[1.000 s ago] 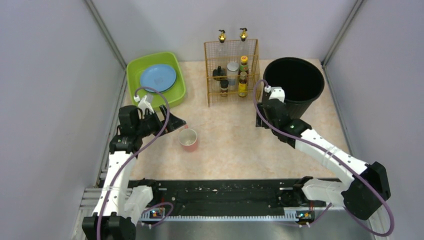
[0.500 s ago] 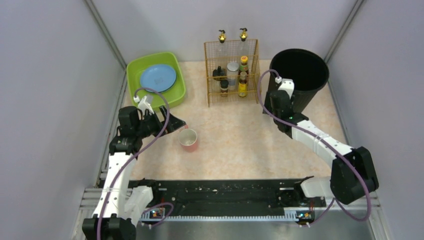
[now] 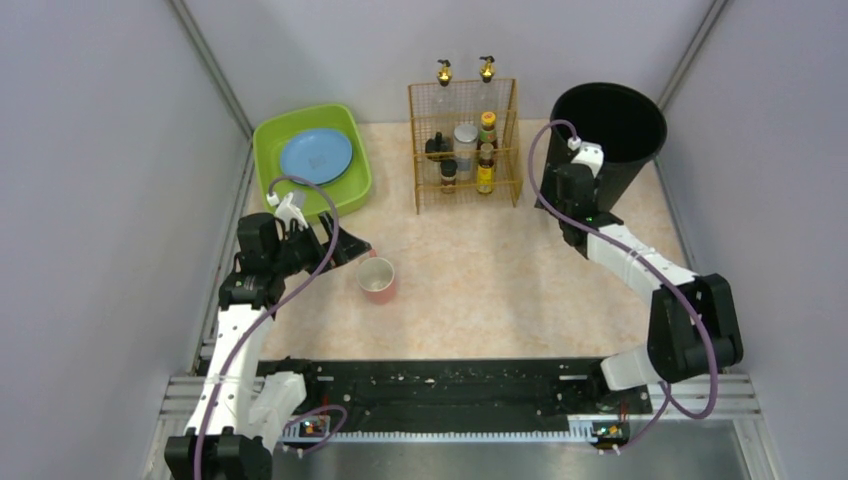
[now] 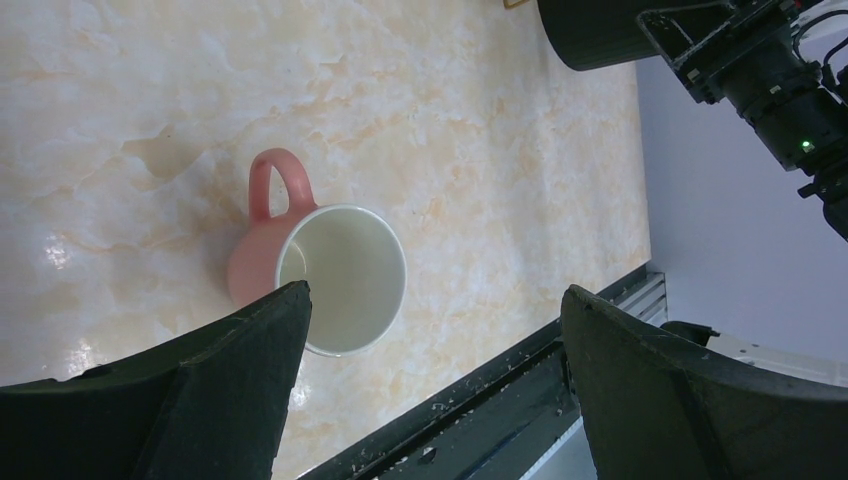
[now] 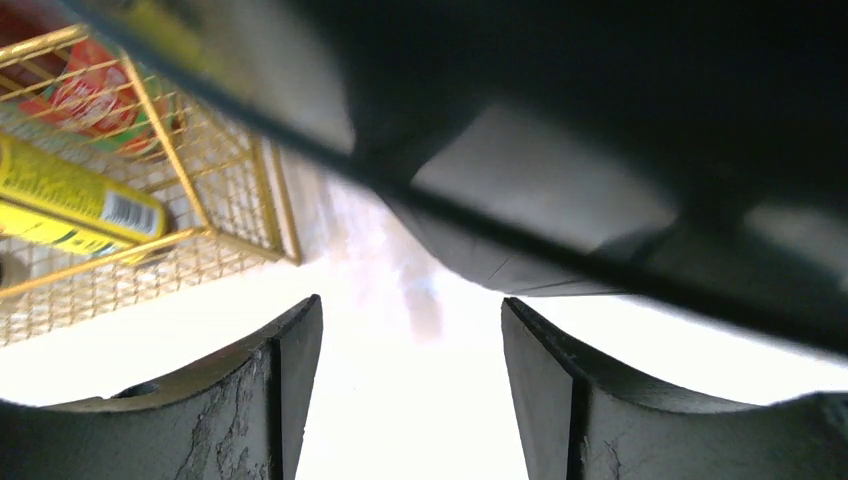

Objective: Clear the kitchen counter

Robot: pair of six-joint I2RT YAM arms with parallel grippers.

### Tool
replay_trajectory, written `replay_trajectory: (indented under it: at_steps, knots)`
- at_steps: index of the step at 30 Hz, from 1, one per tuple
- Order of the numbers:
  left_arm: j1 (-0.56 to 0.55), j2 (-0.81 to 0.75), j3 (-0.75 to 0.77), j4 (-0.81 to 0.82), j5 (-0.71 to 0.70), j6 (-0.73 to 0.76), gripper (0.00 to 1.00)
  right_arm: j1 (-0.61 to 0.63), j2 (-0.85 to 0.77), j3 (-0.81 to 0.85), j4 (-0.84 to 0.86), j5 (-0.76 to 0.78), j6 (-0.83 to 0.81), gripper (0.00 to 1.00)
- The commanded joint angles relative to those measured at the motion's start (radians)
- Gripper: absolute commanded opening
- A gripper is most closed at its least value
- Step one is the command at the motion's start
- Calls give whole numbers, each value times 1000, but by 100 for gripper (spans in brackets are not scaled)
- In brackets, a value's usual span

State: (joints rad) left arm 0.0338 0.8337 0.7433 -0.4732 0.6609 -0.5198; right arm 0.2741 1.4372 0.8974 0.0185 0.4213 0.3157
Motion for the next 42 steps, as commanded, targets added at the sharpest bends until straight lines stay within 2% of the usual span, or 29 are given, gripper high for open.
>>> replay_trajectory:
  at_steps: [1,5,12,19,23,28,32,38,42]
  knots:
    - [1,2,-1,23,-1,19,99,13,-30,-28,-149,-200,0,65]
    - [2,14,-1,21,0,19,99,65,-80,-32,-189,-281,-13,65]
    - [0,26,6,-15,-60,38,99,265,-149,8,-216,-298,-25,65]
    - [1,99,24,-79,-147,55,99,420,-113,92,-189,-375,-10,65]
    - [-1,122,32,-109,-189,66,98,488,-54,136,-183,-364,-21,64]
    - [-92,140,58,-167,-344,83,97,523,-13,138,-149,-368,-24,64]
    - [-137,173,66,-191,-381,93,96,524,-23,91,-108,-370,-16,64]
    - [-219,217,87,-207,-495,65,90,533,-68,15,-80,-363,4,64]
    - [-245,252,96,-204,-522,40,86,541,-118,-48,-60,-360,22,64]
